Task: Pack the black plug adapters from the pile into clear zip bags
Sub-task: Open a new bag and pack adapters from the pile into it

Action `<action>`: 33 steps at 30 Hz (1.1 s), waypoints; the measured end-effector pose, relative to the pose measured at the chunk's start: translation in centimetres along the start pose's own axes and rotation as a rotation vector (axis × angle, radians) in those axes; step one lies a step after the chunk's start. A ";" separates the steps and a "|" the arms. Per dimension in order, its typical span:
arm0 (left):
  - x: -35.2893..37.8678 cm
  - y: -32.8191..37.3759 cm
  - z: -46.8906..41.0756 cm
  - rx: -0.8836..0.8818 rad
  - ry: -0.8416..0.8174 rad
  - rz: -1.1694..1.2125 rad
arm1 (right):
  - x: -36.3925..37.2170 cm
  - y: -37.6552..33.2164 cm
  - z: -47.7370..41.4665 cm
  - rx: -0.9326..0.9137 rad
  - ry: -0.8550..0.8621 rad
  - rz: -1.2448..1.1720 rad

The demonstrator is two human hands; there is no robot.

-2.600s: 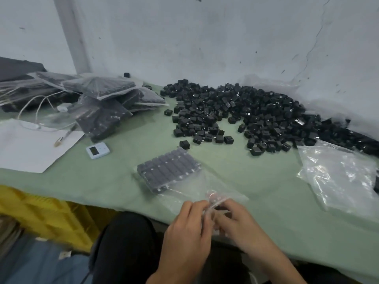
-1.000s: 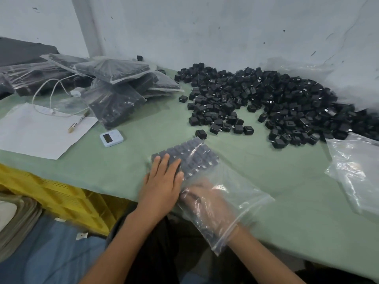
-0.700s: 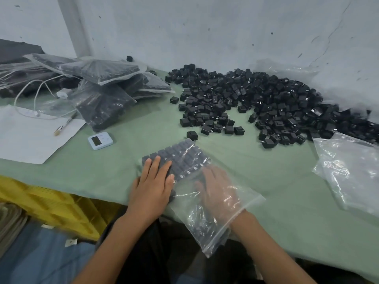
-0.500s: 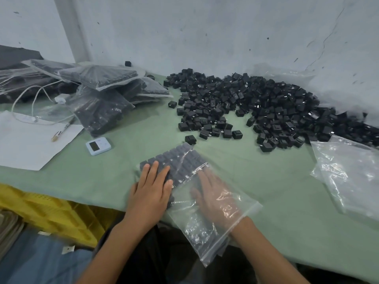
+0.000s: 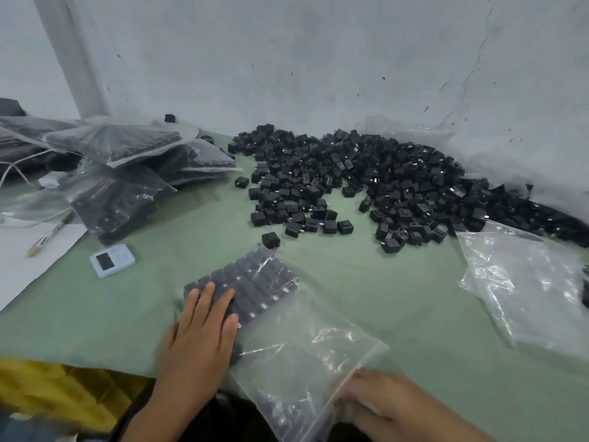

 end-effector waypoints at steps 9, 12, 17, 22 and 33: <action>-0.6 1.4 -0.3 0.004 0.107 -0.047 | -11.0 -1.3 -14.2 -0.018 0.469 -0.141; -0.3 1.5 -0.6 0.049 0.208 -0.077 | -11.8 -5.4 -25.2 -0.033 0.428 0.136; 0.4 0.0 -2.1 0.278 0.400 -0.342 | -10.6 -10.8 -40.5 0.076 0.332 0.363; 1.4 -1.8 -3.6 0.455 0.484 -0.736 | -8.1 -12.0 -46.6 0.165 0.226 0.442; 0.7 -0.5 -2.5 0.264 0.395 -0.329 | -4.3 -6.9 -34.3 -0.113 0.307 0.646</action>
Point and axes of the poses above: each hand's wrist, its own z-axis away from the middle knuckle, its own x-axis out of the palm, y = z × x, the point moved 1 cm from there along -z, towards the middle knuckle, and after that the axes turned 15 degrees about x, right-handed, at the moved point
